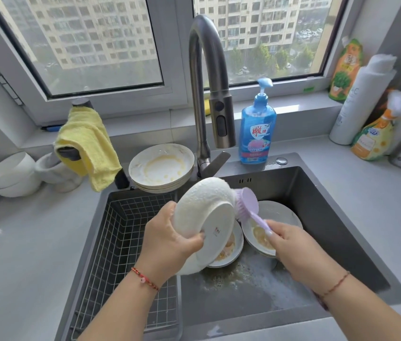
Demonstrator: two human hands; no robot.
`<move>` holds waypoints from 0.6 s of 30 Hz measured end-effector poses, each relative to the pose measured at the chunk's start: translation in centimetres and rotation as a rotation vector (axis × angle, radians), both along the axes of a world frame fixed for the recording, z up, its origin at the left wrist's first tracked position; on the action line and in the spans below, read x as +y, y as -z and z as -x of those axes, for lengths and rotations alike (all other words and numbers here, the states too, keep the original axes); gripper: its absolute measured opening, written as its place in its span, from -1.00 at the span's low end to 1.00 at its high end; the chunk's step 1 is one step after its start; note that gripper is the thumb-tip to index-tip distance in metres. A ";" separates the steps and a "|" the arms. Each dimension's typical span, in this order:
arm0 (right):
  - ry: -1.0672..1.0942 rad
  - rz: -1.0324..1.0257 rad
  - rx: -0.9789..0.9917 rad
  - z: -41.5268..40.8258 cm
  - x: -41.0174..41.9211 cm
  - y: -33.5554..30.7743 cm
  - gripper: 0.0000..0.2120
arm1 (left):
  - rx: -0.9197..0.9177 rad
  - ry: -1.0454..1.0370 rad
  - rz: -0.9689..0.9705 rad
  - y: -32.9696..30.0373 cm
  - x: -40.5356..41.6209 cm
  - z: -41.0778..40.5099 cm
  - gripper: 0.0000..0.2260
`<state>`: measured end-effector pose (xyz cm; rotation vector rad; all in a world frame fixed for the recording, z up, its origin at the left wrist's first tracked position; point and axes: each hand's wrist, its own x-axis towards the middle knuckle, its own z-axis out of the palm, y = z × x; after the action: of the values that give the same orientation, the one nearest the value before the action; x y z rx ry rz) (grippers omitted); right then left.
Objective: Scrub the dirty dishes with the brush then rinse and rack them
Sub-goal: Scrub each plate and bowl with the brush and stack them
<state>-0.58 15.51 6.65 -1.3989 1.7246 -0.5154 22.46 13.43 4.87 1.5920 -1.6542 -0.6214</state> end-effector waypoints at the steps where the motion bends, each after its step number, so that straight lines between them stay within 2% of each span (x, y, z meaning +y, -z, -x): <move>1: -0.022 0.066 0.004 -0.2 0.2 -0.6 -0.69 | -0.002 -0.008 0.003 0.1 -0.1 0.1 -0.63; 4: -0.160 0.231 0.046 -1.6 1.6 -2.7 -0.63 | -0.011 -0.039 -0.037 0.7 -0.6 0.3 -0.66; 6: -0.292 0.264 0.175 -3.3 3.0 -3.7 -0.52 | -0.023 -0.063 -0.061 1.1 -1.2 0.6 -0.68; 7: -0.344 0.271 0.246 -4.1 3.7 -3.8 -0.47 | -0.117 -0.041 -0.048 1.2 -1.4 0.8 -0.58; 9: -0.383 0.287 0.295 -4.8 4.3 -3.5 -0.47 | -0.191 -0.014 -0.007 1.3 -1.6 1.0 -0.44; 13: -0.226 0.233 0.162 -2.9 2.2 -2.9 -0.61 | 0.094 -0.038 -0.109 1.0 -0.7 0.1 -0.66; 16: -0.007 0.122 -0.080 -0.8 0.1 -1.6 -0.66 | 0.203 0.030 -0.114 1.0 -0.5 -1.0 -0.61; 18: 0.095 -0.053 -0.179 0.1 -0.1 -0.3 -0.67 | 0.286 0.019 -0.130 0.9 -0.7 -1.9 -0.55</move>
<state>-0.68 15.44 6.97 -1.2005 1.6531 -0.6232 24.37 12.77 3.95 1.4987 -1.4419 -0.9364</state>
